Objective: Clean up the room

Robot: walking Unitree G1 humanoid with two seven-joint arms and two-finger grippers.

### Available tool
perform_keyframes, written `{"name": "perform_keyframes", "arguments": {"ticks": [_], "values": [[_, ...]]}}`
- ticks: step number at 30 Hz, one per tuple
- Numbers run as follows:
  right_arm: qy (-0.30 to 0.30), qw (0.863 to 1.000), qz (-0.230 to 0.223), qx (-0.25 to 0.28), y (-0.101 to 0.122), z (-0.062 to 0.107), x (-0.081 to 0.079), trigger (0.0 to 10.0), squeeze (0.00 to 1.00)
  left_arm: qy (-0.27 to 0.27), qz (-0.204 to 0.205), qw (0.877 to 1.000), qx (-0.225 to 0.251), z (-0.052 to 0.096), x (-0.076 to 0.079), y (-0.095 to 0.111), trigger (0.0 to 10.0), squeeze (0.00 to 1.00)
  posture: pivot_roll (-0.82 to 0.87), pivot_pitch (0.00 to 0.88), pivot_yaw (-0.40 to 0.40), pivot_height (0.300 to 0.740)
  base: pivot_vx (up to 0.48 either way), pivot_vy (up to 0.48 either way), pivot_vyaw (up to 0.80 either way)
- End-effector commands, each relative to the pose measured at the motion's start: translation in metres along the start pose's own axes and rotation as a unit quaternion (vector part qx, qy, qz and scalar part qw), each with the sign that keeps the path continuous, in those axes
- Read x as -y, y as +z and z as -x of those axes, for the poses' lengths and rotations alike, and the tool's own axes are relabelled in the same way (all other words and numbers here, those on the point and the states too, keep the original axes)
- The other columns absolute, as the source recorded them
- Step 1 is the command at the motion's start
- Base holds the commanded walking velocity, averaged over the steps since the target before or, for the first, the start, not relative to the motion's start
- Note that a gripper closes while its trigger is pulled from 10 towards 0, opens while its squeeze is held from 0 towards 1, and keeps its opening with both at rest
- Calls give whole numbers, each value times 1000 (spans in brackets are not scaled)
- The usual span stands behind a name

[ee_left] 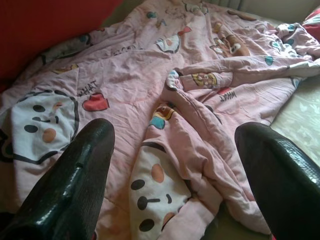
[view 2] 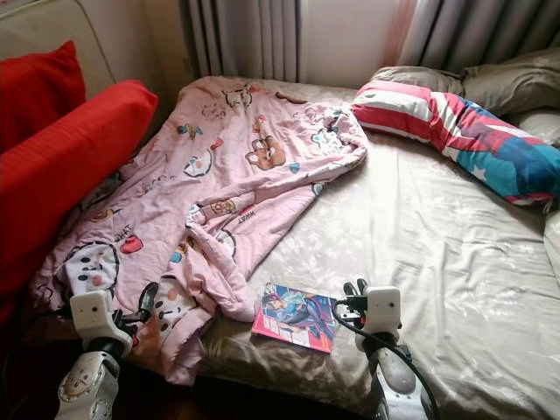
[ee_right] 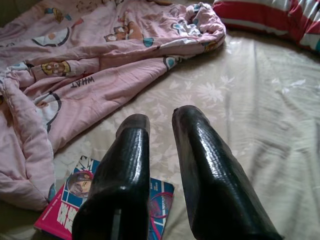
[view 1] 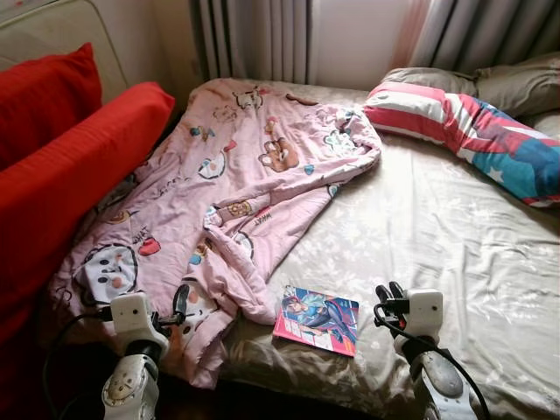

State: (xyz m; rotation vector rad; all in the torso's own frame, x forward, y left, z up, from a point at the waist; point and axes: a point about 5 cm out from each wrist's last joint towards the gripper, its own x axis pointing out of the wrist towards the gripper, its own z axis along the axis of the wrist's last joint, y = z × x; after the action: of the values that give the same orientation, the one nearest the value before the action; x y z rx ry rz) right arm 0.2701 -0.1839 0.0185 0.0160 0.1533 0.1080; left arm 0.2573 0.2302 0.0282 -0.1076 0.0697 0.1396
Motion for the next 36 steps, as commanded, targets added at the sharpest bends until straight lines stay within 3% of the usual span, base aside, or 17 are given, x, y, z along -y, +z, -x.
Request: {"name": "perform_keyframes", "arguments": {"ticks": [1,10,21,36], "values": [[0,1000,3,7,5,-1,3,10000,0,3,5,1000,5,2,1,0,10000,0,-61,108,-33,740,0,0,0],[-2,1000,10,-2,5,-5,-2,10000,0,-1,7,1000,11,1,3,3,10000,0,-55,114,-27,740,0,0,0],[-13,1000,14,-13,2,-3,1,10000,0,-8,4,1000,10,-1,5,5,10000,0,-62,123,-21,662,0,0,0],[-5,1000,12,-4,3,-3,-3,10000,0,-15,-1,1000,3,1,8,2,10000,0,-61,123,-24,662,0,0,0]]}}
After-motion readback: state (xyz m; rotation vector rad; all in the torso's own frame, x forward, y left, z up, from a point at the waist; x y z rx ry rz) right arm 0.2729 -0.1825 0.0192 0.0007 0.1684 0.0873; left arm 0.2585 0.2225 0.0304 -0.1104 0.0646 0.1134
